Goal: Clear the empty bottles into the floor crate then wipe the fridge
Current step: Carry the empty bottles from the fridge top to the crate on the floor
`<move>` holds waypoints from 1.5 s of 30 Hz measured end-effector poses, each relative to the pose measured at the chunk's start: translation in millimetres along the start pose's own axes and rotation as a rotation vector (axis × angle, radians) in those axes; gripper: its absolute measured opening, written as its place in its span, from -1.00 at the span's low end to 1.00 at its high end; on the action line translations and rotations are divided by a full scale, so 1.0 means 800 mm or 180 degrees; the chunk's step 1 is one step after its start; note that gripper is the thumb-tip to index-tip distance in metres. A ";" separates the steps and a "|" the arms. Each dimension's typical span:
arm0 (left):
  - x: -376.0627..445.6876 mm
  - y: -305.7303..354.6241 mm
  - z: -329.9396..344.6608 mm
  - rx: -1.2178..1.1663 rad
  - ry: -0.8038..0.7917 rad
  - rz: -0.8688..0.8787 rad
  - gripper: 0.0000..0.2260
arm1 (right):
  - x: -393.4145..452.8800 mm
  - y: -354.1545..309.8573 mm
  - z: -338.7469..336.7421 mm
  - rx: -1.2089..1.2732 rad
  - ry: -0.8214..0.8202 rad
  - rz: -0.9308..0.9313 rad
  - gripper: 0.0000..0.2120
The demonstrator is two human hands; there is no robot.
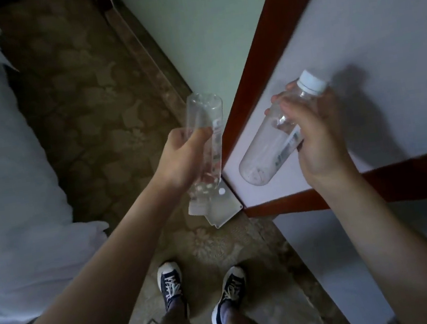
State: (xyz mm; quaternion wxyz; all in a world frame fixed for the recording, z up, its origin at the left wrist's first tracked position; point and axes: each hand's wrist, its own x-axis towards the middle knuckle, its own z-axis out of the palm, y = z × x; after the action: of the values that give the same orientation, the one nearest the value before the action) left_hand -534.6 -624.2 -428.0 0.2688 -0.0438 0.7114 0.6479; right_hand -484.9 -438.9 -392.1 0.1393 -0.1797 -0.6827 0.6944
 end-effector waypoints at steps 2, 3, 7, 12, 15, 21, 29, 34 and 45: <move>0.037 -0.048 0.002 -0.0069 0.0041 -0.0298 -0.72 | 0.018 0.054 -0.001 -0.0089 -0.0100 0.0148 -0.74; 0.055 -0.074 0.005 -0.0130 -0.0002 -0.0414 -0.74 | 0.026 0.083 -0.002 -0.0117 -0.0123 0.0208 -0.81; 0.118 -0.196 0.018 -0.0364 0.0094 -0.1094 -0.70 | 0.044 0.214 -0.008 -0.0257 -0.0224 0.0469 -0.84; 0.180 -0.363 0.041 -0.0873 0.0237 -0.2153 -0.67 | 0.043 0.396 -0.021 -0.0235 -0.0160 0.0942 -0.72; 0.211 -0.456 0.054 -0.1238 0.0178 -0.2717 -0.68 | 0.029 0.503 -0.026 -0.0321 -0.0057 0.1176 -0.72; 0.270 -0.605 0.089 -0.1758 0.0256 -0.3360 -0.76 | 0.000 0.690 -0.040 -0.0577 0.0141 0.1350 -0.68; 0.331 -0.704 0.136 -0.2399 0.0510 -0.3429 -0.77 | -0.003 0.866 -0.060 -0.0900 0.0355 0.1293 -0.68; 0.360 -0.733 0.157 -0.2707 0.0618 -0.3324 -0.84 | 0.011 0.914 -0.064 -0.0844 0.0372 0.1503 -0.68; 0.377 -0.762 0.166 -0.3284 0.0932 -0.3109 -0.78 | 0.026 0.939 -0.059 -0.0707 0.0451 0.1836 -0.61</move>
State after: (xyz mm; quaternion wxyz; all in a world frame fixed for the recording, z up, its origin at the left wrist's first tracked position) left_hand -497.6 -508.1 -1110.2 0.3746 -0.5641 0.2431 0.6946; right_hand -443.7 -409.6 -1143.5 -0.0367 -0.4279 -0.6638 0.6123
